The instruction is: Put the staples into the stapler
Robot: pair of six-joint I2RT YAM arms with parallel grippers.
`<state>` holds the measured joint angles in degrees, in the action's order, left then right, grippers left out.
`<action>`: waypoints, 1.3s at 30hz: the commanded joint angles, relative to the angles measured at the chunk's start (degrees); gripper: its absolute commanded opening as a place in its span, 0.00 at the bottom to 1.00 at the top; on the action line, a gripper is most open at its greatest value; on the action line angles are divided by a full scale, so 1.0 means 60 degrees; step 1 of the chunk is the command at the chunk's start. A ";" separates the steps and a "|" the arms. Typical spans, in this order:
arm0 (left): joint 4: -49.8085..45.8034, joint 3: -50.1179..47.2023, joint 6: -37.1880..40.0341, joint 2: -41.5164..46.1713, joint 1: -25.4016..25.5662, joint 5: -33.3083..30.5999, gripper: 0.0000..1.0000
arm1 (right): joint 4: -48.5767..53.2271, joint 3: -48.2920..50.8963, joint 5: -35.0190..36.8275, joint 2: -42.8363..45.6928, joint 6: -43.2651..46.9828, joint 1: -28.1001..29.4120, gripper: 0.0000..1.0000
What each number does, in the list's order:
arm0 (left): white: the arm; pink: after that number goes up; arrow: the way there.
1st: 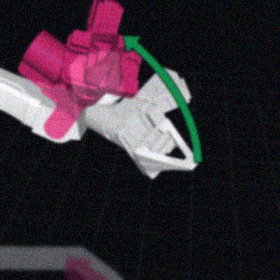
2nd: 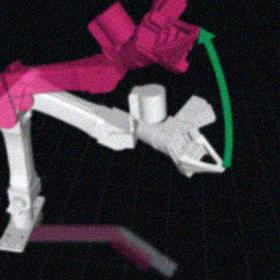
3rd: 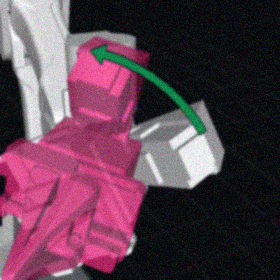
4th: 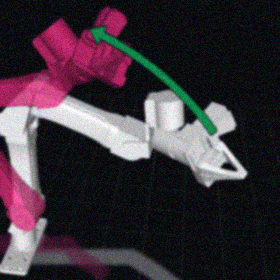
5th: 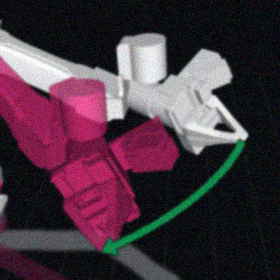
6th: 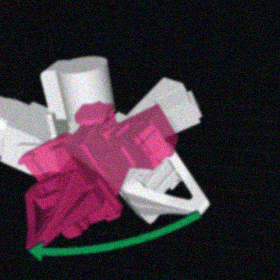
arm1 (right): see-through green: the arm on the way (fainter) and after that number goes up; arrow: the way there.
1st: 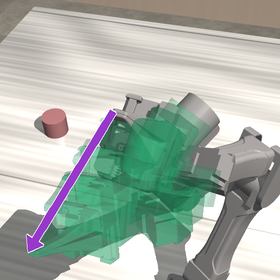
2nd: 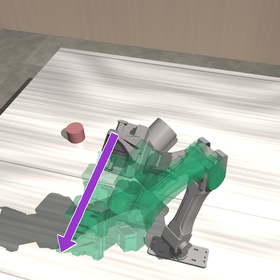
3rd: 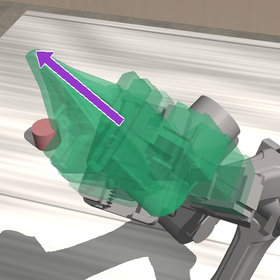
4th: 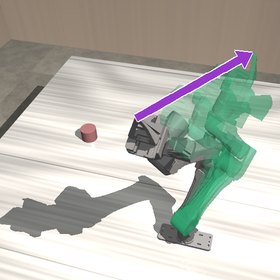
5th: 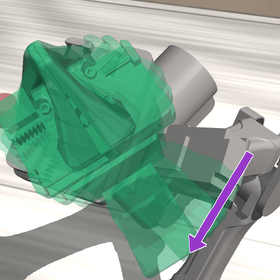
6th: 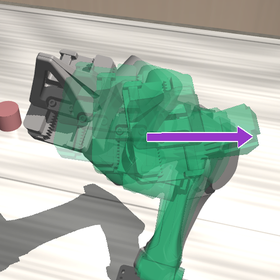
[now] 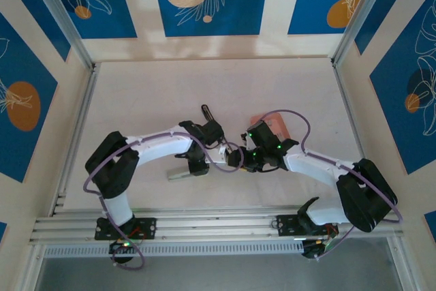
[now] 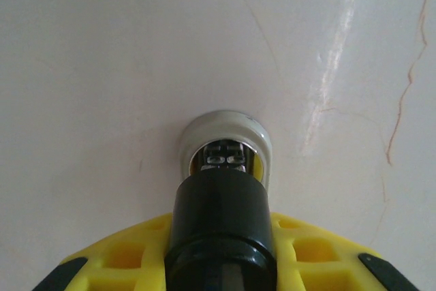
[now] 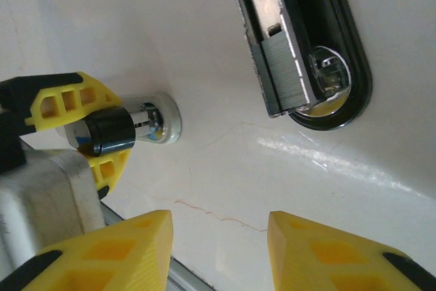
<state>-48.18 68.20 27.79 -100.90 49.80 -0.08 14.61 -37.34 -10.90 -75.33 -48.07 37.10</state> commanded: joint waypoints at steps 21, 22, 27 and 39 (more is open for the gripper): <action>0.0171 0.0896 -0.7618 0.1471 -0.4215 0.0016 0.00 | 0.0304 -0.0293 0.0051 0.0575 0.0351 0.0029 0.42; 0.0058 0.1087 -0.7758 0.1225 -0.4356 0.0203 0.00 | 0.0311 -0.0302 0.0058 0.0572 0.0365 0.0027 0.42; 0.0006 0.1673 -0.8235 0.0110 -0.4927 0.0539 0.00 | 0.0462 -0.0349 0.0106 0.0573 0.0406 0.0028 0.42; -0.0013 0.2482 -0.8570 -0.1745 -0.5854 0.1213 0.13 | 0.0774 -0.0351 0.0339 0.0675 0.0531 0.0025 0.42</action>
<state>-47.53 81.21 -22.24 -110.48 15.05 4.73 17.61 -38.15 -9.34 -72.44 -45.91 37.12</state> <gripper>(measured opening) 0.265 0.420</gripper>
